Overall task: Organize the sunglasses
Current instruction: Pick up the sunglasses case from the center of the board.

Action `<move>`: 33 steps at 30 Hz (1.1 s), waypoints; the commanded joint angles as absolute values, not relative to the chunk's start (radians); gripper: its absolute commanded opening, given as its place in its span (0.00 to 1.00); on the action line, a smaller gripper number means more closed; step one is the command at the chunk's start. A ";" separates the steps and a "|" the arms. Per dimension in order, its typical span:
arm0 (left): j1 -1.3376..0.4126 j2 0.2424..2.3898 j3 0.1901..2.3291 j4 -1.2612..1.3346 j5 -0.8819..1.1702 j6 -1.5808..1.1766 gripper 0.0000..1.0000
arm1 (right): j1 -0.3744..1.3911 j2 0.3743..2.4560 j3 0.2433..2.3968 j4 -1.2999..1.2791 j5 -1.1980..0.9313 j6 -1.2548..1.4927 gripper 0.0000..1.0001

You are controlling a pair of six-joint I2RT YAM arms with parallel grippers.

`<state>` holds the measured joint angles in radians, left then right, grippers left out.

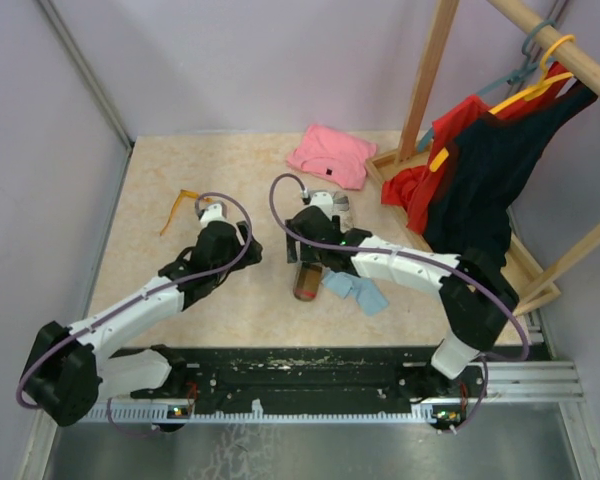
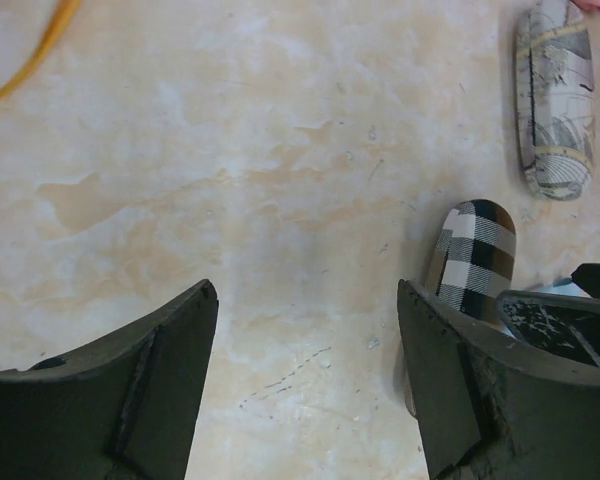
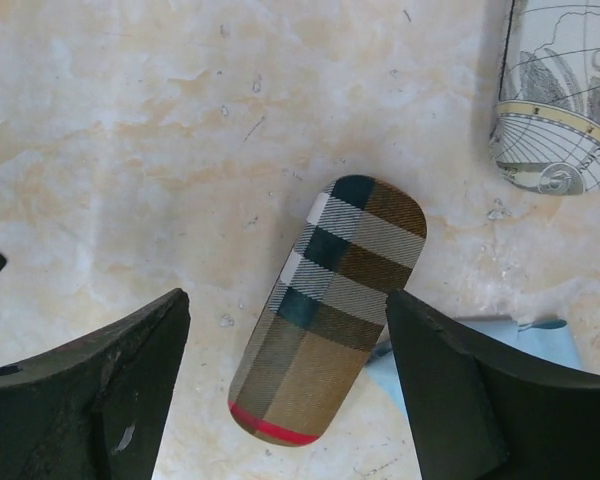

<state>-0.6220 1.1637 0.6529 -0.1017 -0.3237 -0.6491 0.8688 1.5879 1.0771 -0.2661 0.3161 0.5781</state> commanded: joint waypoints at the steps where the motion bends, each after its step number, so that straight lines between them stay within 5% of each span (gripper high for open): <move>1: -0.624 1.086 0.608 -0.179 -0.419 -0.685 0.80 | 0.913 1.687 1.187 -0.390 0.505 0.668 0.80; 10: -0.624 1.005 0.567 -0.184 -0.406 -0.663 0.84 | 0.932 1.824 1.269 -0.506 0.514 0.806 0.80; 19: -0.624 0.982 0.549 -0.166 -0.374 -0.663 0.84 | 0.939 1.871 1.312 -0.554 0.487 0.813 0.64; 33: -0.624 0.976 0.545 -0.167 -0.371 -0.657 0.84 | 0.939 1.865 1.309 -0.458 0.295 0.423 0.60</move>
<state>-0.6220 0.9981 0.5556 -0.1730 -0.3733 -0.6685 0.9272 1.8755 1.2850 -0.5285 0.4042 0.6170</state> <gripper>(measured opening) 0.840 0.608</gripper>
